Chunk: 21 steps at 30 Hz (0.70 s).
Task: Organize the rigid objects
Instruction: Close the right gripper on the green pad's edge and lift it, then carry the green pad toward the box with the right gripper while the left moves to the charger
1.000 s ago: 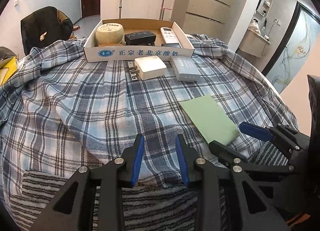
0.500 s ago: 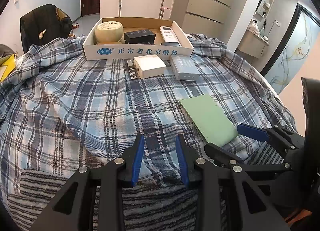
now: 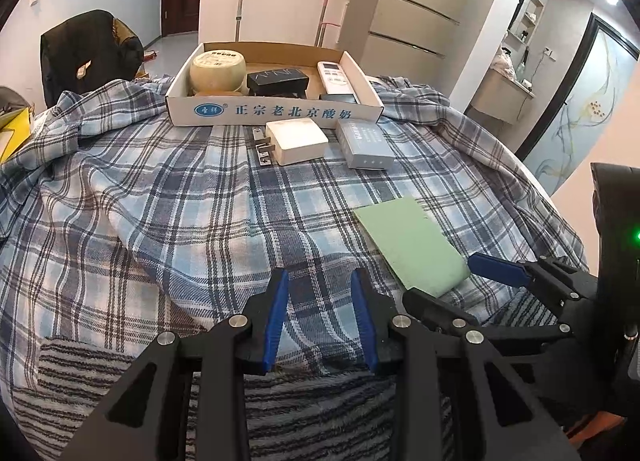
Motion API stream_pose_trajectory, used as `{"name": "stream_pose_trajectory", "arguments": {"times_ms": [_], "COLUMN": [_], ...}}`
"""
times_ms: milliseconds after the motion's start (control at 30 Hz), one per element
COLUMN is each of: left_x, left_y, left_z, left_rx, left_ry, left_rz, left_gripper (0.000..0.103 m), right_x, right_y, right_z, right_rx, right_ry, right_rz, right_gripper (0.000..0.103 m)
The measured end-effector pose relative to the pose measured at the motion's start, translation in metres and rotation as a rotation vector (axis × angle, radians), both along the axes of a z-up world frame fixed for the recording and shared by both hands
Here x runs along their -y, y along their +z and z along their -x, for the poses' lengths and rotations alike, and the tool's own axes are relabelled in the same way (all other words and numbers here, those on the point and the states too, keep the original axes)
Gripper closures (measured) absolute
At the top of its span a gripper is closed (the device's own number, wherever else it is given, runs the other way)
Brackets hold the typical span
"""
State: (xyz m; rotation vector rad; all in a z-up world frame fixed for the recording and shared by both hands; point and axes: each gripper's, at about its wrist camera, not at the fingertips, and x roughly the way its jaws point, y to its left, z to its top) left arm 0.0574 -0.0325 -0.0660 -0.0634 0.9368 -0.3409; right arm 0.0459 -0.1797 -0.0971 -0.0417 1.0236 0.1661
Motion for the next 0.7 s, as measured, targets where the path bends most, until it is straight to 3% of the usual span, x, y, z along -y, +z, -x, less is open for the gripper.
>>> {"name": "stream_pose_trajectory", "arguments": {"times_ms": [233, 300, 400, 700], "left_x": [-0.001, -0.001, -0.001, -0.005], "left_y": [-0.004, -0.004, -0.005, -0.004], "left_z": [-0.002, -0.002, -0.002, -0.003], "left_rx": [-0.013, -0.014, -0.016, -0.012], "left_ry": [0.007, 0.008, 0.010, 0.027], "left_rz": [-0.006, -0.007, -0.006, 0.011], "left_gripper": [0.069, 0.069, 0.069, 0.069], "right_x": [-0.003, -0.001, 0.001, 0.001], "right_y": [-0.006, -0.006, -0.005, 0.027], "right_z": [-0.003, -0.003, -0.001, 0.009], "right_rx": [-0.025, -0.019, -0.009, 0.112], "right_ry": [0.010, 0.001, -0.007, 0.007], "right_rz": [0.007, -0.001, -0.009, 0.037], "right_gripper": [0.029, 0.035, 0.035, 0.035]}}
